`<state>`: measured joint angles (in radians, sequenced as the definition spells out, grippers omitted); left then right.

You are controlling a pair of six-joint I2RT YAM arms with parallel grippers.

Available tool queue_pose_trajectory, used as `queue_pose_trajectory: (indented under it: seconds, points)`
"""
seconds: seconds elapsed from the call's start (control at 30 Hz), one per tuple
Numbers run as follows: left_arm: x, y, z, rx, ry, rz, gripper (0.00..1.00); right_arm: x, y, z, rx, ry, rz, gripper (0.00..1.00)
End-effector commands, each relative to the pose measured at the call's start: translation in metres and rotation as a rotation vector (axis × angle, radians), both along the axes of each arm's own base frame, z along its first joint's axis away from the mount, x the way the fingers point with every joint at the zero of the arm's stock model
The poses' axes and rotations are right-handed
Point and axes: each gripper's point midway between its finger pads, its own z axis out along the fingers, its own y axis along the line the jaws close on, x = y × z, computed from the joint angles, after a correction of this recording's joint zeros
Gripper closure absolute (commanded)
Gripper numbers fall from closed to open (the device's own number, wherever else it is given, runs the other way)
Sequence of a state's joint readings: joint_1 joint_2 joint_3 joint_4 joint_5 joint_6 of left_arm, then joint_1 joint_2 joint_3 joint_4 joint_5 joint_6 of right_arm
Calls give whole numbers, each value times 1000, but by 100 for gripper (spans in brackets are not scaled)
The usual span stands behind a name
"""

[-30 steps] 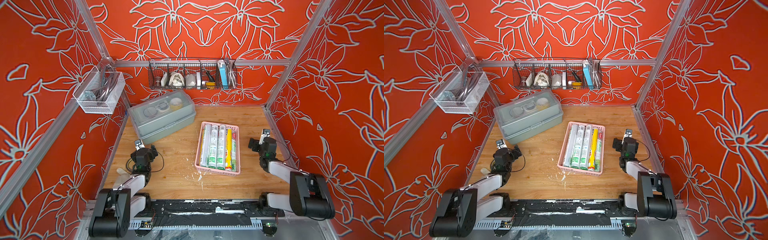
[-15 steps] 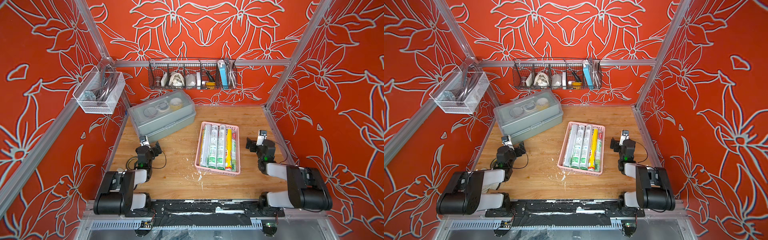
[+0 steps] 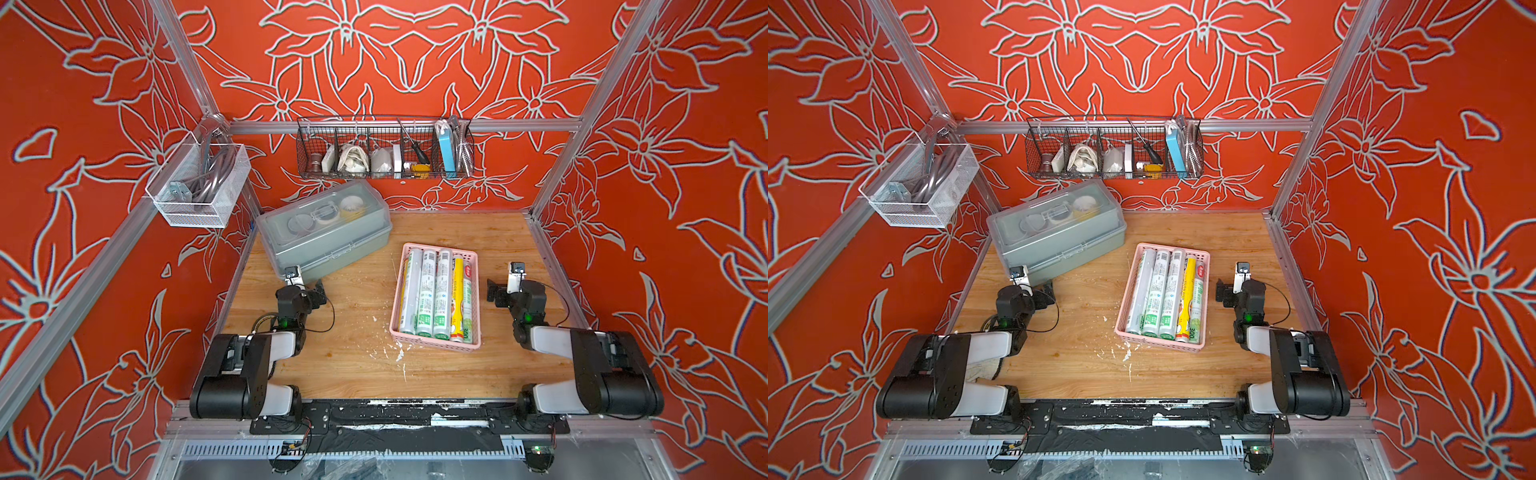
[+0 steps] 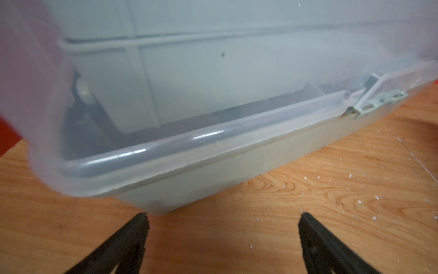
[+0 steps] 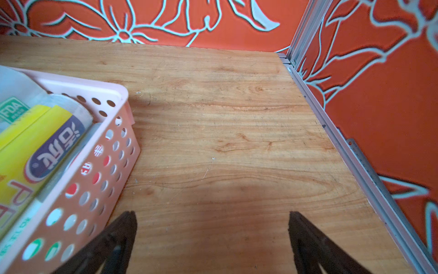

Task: Put the plastic wrap into the basket
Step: Reset both arms

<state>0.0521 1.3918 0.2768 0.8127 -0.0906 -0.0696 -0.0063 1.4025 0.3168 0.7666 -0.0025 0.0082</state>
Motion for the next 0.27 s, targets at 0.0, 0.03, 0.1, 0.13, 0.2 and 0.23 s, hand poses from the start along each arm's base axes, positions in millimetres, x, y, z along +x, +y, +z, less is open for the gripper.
queue_pose_trajectory:
  seconds: [0.0, 0.03, 0.1, 0.13, 0.2, 0.23]
  points:
    - [2, -3, -1, 8, 7, -17, 2, 6, 3, 6, -7, -14, 18, 0]
    - [2, -3, -1, 9, 7, -17, 2, 6, 3, 6, -8, -12, 17, 0]
    - [2, -3, -1, 9, 7, -17, 2, 6, 3, 7, -12, -12, 17, 0]
    - [2, -3, 0, 9, 6, -17, 2, 6, 3, 6, -17, -9, 15, 0]
    - [1, -3, -1, 8, 8, -17, 2, 6, 4, 7, -20, -12, 14, 0]
    - [2, -3, 0, 9, 6, -17, 2, 5, 3, 6, -21, -12, 13, 0]
